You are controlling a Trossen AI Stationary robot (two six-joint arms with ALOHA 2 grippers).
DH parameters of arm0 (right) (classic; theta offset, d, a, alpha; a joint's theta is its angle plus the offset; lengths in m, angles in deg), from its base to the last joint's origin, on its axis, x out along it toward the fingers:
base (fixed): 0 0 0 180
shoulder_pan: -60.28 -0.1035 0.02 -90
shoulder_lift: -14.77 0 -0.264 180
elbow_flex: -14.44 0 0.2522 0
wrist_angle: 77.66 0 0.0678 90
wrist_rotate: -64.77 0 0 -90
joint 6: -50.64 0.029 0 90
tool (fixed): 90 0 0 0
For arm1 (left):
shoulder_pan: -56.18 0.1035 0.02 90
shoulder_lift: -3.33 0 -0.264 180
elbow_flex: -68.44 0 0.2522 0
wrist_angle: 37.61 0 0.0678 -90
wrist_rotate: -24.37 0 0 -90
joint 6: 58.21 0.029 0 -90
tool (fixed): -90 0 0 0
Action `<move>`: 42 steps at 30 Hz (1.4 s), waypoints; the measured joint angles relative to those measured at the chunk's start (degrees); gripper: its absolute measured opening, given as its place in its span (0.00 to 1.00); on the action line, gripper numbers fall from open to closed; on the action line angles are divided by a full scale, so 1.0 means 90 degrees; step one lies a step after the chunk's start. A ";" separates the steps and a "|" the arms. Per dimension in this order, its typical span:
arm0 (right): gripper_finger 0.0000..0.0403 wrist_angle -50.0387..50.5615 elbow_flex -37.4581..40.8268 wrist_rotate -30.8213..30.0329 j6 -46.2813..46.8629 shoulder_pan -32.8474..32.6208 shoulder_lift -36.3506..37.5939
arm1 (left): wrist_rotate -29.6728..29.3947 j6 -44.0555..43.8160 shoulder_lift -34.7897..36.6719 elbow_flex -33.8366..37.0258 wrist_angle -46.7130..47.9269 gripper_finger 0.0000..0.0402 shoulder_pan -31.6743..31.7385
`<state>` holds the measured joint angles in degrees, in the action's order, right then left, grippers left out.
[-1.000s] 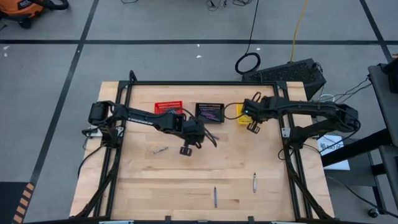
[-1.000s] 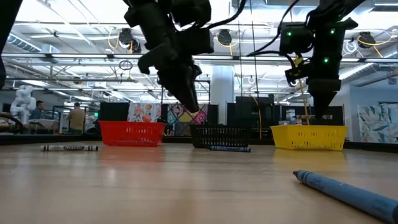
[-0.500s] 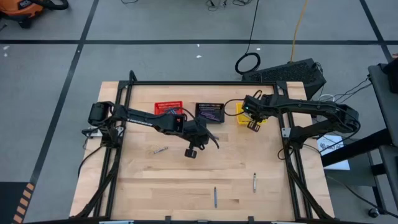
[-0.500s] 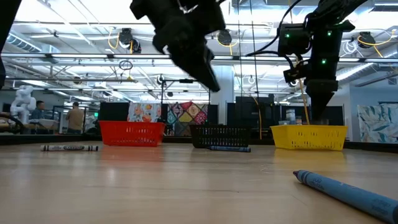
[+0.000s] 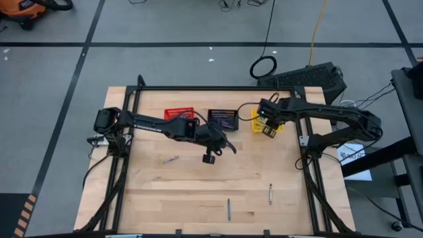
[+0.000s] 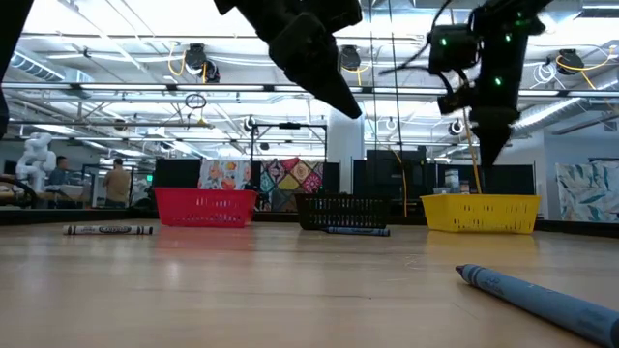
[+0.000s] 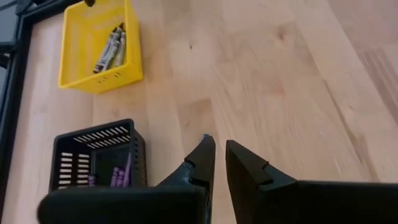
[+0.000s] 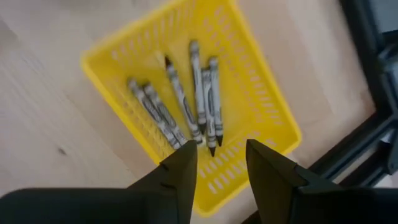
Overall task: Sort crayons
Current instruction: Put the blue crayon into the red bin
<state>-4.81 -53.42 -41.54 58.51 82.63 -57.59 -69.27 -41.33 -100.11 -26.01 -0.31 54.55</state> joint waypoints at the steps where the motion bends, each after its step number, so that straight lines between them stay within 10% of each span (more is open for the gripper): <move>1: 0.31 0.0109 -0.0169 0.0007 0.0142 -0.0004 0.0000 | -0.0018 0.0000 0.0000 0.0000 -0.0014 0.10 0.0000; 15: 0.31 0.0849 -0.1723 0.0005 0.1215 -0.0872 0.0005 | 0.0216 0.0328 0.0023 0.0000 -0.0238 0.10 0.0000; 42: 0.31 -0.0369 -0.1769 0.0009 0.1220 -0.1037 0.0005 | 0.0697 -0.0635 0.0044 -0.0002 -0.1405 0.10 0.0017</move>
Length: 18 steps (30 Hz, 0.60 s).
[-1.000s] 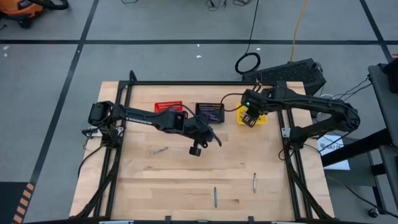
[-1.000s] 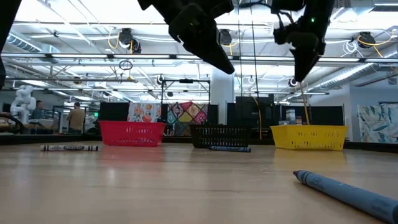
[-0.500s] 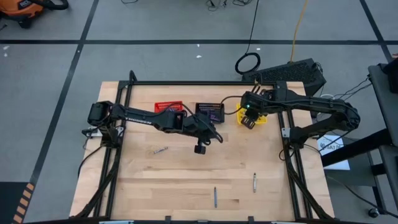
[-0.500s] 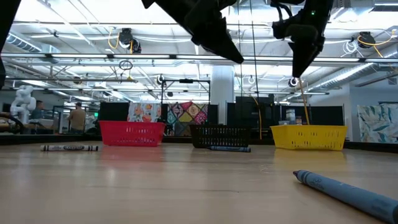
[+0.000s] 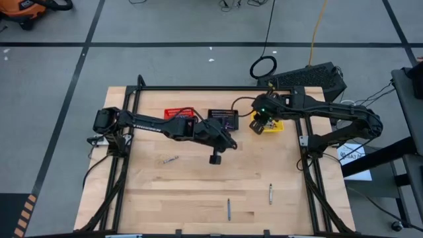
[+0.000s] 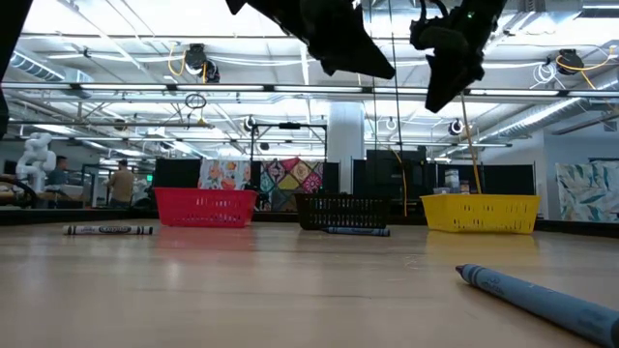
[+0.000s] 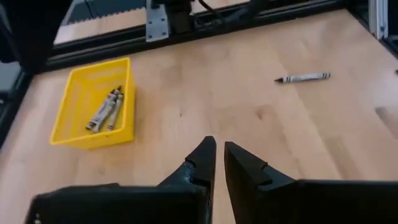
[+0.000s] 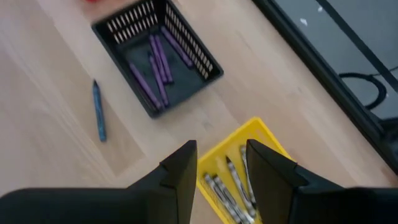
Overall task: Sort crayons
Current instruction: Put the blue crayon into the red bin
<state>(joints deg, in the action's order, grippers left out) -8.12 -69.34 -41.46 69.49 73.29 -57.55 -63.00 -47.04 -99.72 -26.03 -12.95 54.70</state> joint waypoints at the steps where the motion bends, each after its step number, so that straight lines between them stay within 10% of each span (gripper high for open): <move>1: 0.31 -0.0086 0.0000 0.0000 0.0000 0.0000 0.0000 | -0.0064 -0.0031 0.0000 0.0000 0.0008 0.10 0.0000; 18: 0.31 -0.1044 0.0000 0.0000 -0.0002 0.0000 0.0000 | -0.1683 -0.0529 0.0002 0.0002 -0.0243 0.10 0.0005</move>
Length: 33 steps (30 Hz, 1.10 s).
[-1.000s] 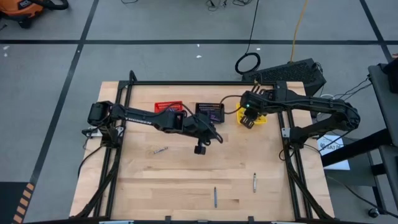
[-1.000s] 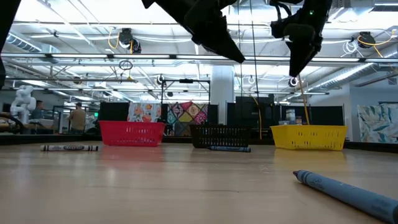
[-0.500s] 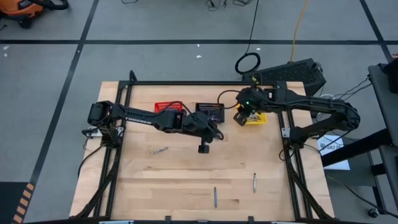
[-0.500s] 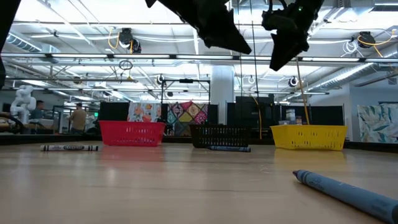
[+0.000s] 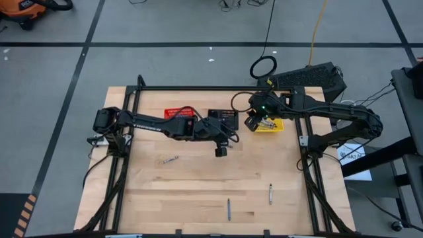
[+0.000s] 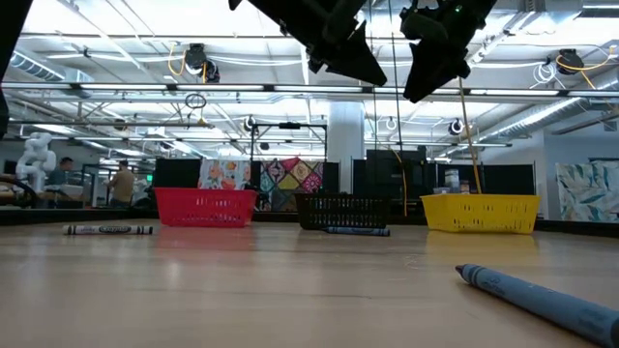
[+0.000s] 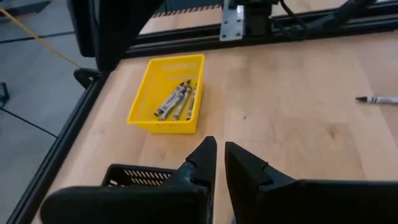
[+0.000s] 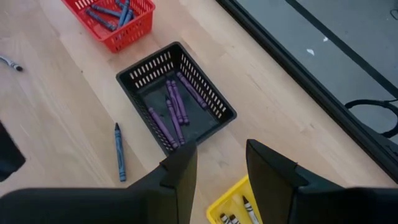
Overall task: Sort crayons
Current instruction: Put the blue crayon into the red bin
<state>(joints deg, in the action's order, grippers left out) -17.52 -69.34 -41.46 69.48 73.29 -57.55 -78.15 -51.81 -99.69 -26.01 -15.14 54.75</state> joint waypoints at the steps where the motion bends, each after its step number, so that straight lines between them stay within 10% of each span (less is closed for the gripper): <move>1: 0.31 0.0009 0.0000 0.0000 0.0001 0.0000 0.0000 | 0.0000 0.0001 0.0000 0.0000 0.0000 0.10 -0.0007; 19: 0.31 0.0011 0.0002 0.0000 0.0000 0.0001 0.0000 | 0.0454 -0.0797 0.0000 0.0000 0.0135 0.12 0.0229; 33: 0.31 0.0009 0.0002 0.0000 -0.0001 0.0002 0.0000 | 0.0433 0.0020 0.0000 0.0000 0.0437 0.53 0.0318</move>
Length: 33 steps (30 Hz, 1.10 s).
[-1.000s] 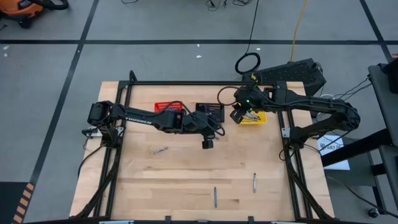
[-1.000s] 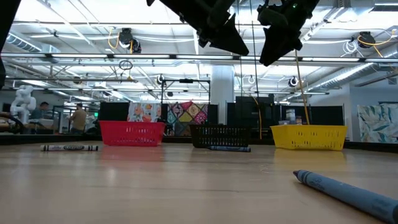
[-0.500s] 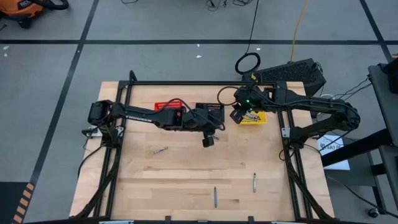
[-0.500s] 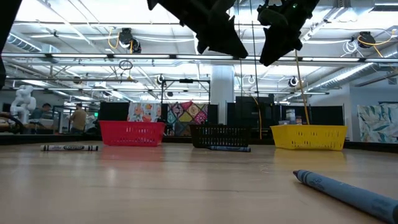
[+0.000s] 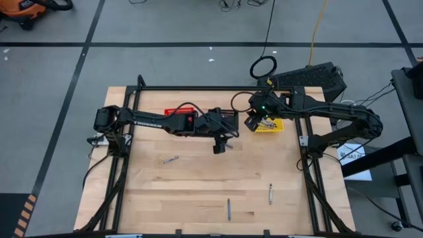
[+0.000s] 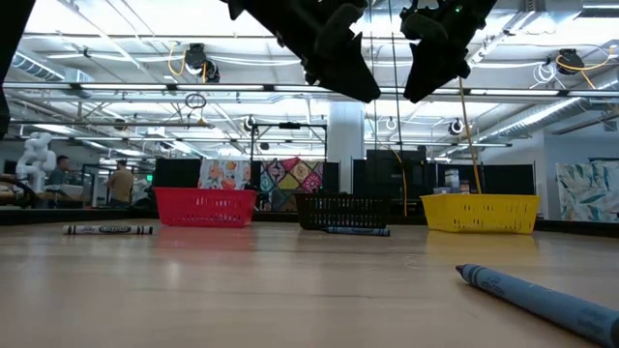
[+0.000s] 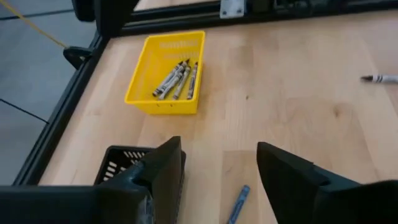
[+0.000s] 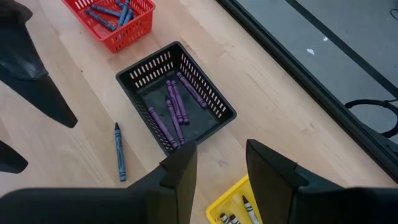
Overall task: Sort crayons
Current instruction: Put the blue crayon into the red bin
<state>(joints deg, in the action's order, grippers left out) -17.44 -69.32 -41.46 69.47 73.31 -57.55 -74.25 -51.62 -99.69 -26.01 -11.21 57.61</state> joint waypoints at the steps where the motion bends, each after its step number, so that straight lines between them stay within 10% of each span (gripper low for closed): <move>1: 0.31 0.0001 0.0000 0.0002 0.0000 0.0000 0.0000 | -0.0004 0.0002 0.0000 0.0000 0.0052 0.54 0.0000; 7: 0.31 0.0002 0.0000 0.0009 0.0000 -0.0002 0.0000 | -0.0119 0.0019 0.0000 0.0000 0.0078 0.54 0.0007; 14: 0.31 -0.0284 0.0005 0.1933 0.0002 0.0531 -0.0005 | -0.0121 -0.0010 -0.0002 0.0000 0.0091 0.54 0.0007; 29: 0.31 -0.0805 0.0005 0.1951 -0.0073 0.0547 -0.0044 | -0.0223 0.0378 -0.0030 0.0000 0.1309 0.54 0.0083; 33: 0.31 -0.1196 0.0005 0.1982 -0.0013 0.0538 -0.0056 | 0.0627 0.0527 -0.0265 0.0012 0.1598 0.54 0.0175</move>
<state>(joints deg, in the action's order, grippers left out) -28.21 -69.28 -23.63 69.36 78.15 -58.05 -68.61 -46.88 -102.08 -25.90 3.18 59.18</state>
